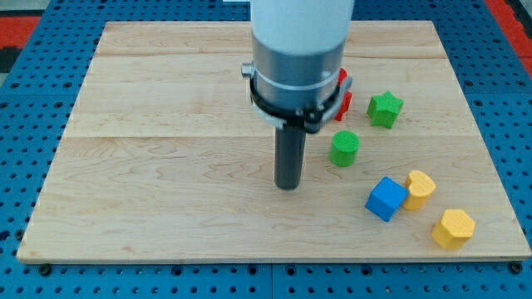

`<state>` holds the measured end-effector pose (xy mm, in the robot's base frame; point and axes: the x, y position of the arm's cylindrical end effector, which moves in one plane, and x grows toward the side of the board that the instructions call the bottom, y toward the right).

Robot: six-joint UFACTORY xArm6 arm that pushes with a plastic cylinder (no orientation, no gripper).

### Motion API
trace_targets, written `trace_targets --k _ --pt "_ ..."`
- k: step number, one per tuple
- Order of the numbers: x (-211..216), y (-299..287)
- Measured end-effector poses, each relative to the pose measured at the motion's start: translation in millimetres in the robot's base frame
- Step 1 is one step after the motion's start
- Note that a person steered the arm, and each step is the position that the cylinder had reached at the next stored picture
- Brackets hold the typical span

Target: Push the green circle into the green star

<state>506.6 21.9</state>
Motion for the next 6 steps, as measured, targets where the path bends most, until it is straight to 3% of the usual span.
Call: trace_targets --k 3,5,6 --pt "-22.0 79.6" --pt "-87.7 79.5" --pt "-99.2 78.0"
